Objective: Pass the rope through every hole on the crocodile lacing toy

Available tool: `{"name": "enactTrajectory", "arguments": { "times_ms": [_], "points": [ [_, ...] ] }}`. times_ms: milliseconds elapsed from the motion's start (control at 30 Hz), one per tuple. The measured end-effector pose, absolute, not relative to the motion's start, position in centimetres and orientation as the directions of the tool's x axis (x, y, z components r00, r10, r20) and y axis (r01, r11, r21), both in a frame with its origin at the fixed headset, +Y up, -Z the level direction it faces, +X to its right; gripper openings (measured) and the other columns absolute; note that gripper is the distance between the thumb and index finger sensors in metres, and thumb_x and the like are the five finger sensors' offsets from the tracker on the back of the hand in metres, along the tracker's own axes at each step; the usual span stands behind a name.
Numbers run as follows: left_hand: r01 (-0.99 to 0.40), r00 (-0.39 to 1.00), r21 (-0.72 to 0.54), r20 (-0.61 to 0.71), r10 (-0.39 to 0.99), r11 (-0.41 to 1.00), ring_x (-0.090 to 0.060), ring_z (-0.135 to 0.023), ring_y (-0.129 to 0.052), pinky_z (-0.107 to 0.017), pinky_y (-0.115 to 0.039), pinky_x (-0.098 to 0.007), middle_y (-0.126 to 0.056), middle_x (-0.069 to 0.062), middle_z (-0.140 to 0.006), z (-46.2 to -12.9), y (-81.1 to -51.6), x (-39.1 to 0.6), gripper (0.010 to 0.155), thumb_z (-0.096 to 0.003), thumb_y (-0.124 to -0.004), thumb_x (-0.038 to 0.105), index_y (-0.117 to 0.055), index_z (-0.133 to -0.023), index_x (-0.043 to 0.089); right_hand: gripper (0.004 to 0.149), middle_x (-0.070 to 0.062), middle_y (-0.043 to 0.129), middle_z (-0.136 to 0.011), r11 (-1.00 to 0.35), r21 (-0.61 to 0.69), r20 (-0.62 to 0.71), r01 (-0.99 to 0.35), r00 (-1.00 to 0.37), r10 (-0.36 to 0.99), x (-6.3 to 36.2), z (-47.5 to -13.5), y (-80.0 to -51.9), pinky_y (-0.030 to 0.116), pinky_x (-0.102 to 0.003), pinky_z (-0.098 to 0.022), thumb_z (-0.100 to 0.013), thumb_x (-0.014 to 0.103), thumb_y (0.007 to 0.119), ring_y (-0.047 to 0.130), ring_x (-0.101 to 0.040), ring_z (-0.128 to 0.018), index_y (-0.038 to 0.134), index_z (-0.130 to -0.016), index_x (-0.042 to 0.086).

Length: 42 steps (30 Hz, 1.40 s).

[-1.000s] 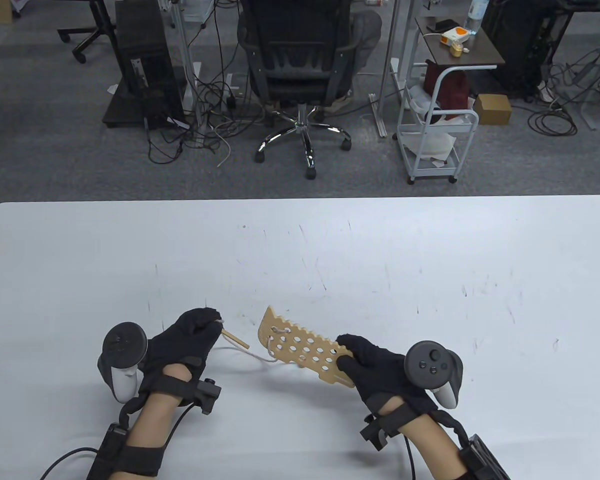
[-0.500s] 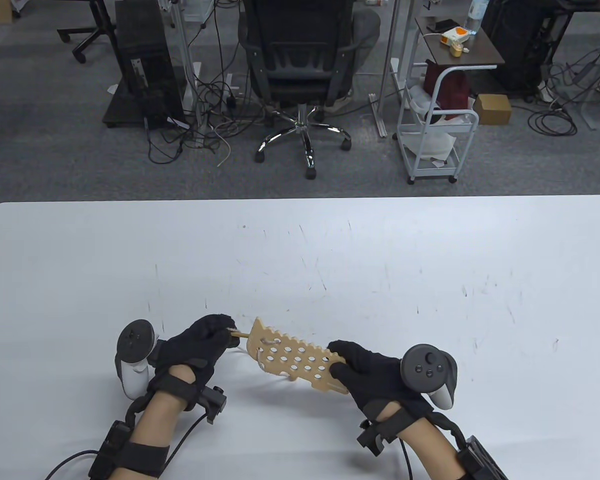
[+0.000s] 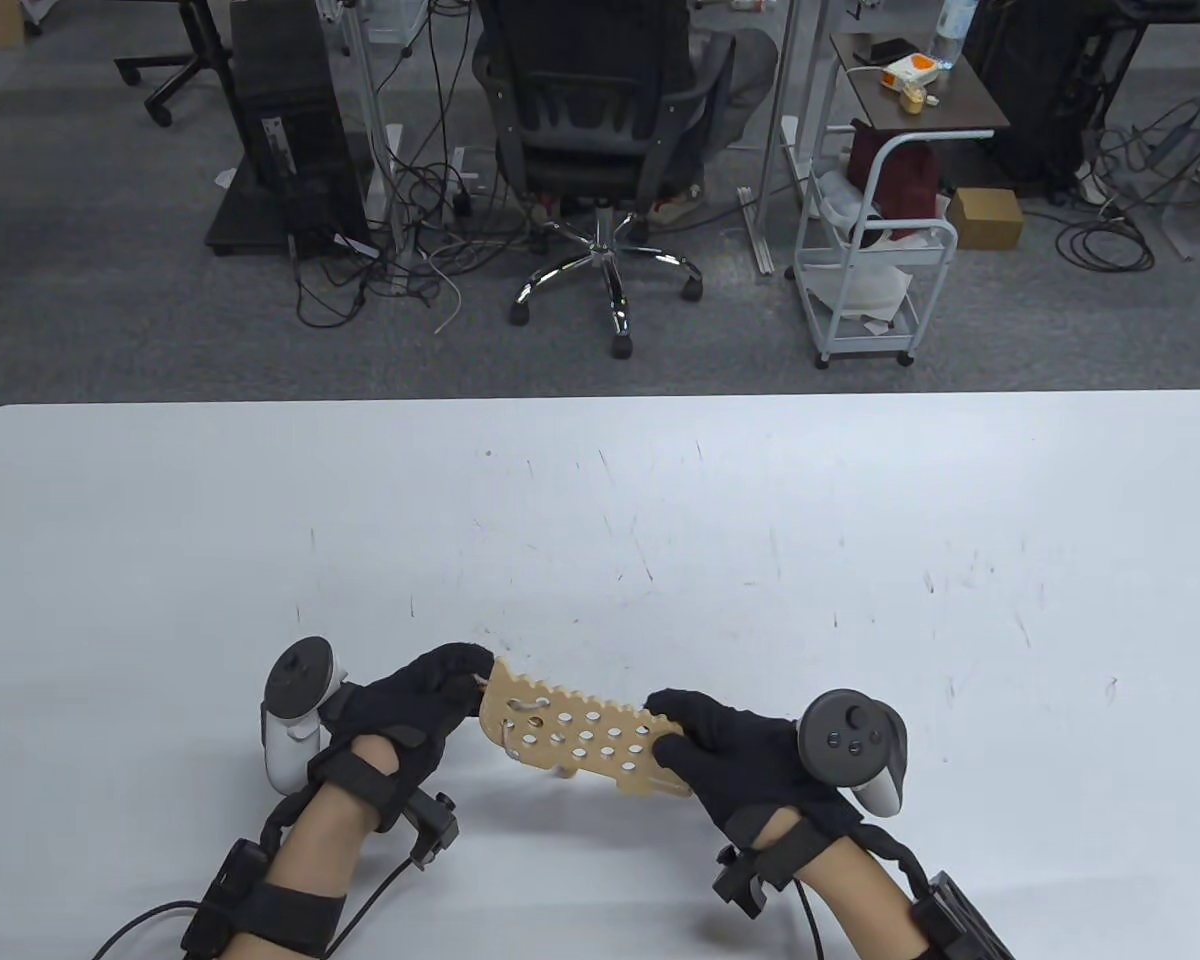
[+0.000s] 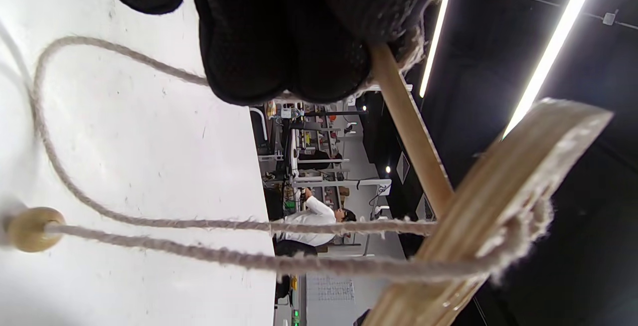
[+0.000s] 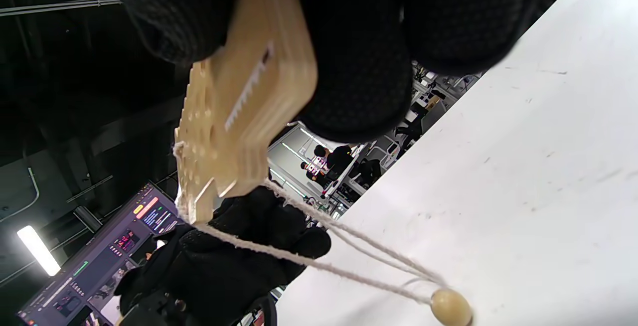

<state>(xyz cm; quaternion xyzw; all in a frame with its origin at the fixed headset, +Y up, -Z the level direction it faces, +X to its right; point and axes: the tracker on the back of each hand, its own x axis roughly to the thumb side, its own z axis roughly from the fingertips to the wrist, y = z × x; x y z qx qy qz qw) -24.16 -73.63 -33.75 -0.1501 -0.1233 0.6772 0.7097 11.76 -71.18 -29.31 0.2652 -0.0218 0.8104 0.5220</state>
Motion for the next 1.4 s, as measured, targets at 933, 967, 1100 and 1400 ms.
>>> {"name": "enactTrajectory", "arguments": {
  "times_ms": [933, 967, 1100, 1400],
  "points": [
    [-0.796, -0.189, -0.569, -0.094, 0.977, -0.209, -0.031, -0.087, -0.087, -0.074, -0.058, -0.057, -0.087, -0.001, -0.094, -33.1, -74.1, -21.9, 0.062, -0.046, -0.069, 0.061, -0.082, -0.095, 0.026, 0.048, -0.003, 0.095, -0.067, -0.458, 0.227, 0.435, -0.86, -0.332, 0.837, 11.9, -29.3, -71.2, 0.081, -0.046, -0.041, -0.048, 0.038, 0.078, 0.101, -0.023, -0.045, 0.072, -0.091, 0.02],
    [-0.791, -0.193, -0.574, -0.094, 0.977, -0.211, -0.031, -0.087, -0.086, -0.074, -0.058, -0.057, -0.087, -0.001, -0.095, -33.1, -74.1, -21.8, 0.062, -0.0458, -0.068, 0.062, -0.082, -0.095, 0.026, 0.048, -0.003, 0.095, -0.067, -0.46, 0.225, 0.434, -0.859, -0.334, 0.837, 11.9, -29.4, -71.2, 0.081, -0.046, -0.041, -0.048, 0.038, 0.078, 0.101, -0.022, -0.045, 0.072, -0.091, 0.02],
    [-0.768, -0.216, -0.6, -0.09, 0.972, -0.226, -0.031, -0.086, -0.088, -0.075, -0.058, -0.057, -0.087, -0.001, -0.096, -32.9, -73.9, -21.5, 0.064, -0.0455, -0.068, 0.063, -0.081, -0.097, 0.026, 0.047, -0.003, 0.095, -0.067, -0.462, 0.221, 0.432, -0.859, -0.338, 0.836, 11.9, -29.3, -71.2, 0.081, -0.046, -0.041, -0.048, 0.038, 0.078, 0.101, -0.023, -0.045, 0.072, -0.091, 0.02],
    [-0.733, -0.244, -0.628, -0.112, 0.963, -0.259, -0.031, -0.085, -0.089, -0.075, -0.058, -0.057, -0.091, 0.001, -0.095, -32.6, -74.0, -20.9, 0.066, -0.0457, -0.067, 0.066, -0.07, -0.103, 0.033, 0.048, -0.003, 0.095, -0.067, -0.464, 0.197, 0.424, -0.864, -0.351, 0.835, 12.0, -29.3, -71.1, 0.081, -0.046, -0.041, -0.048, 0.038, 0.078, 0.101, -0.022, -0.045, 0.072, -0.091, 0.019]
  ]
}}
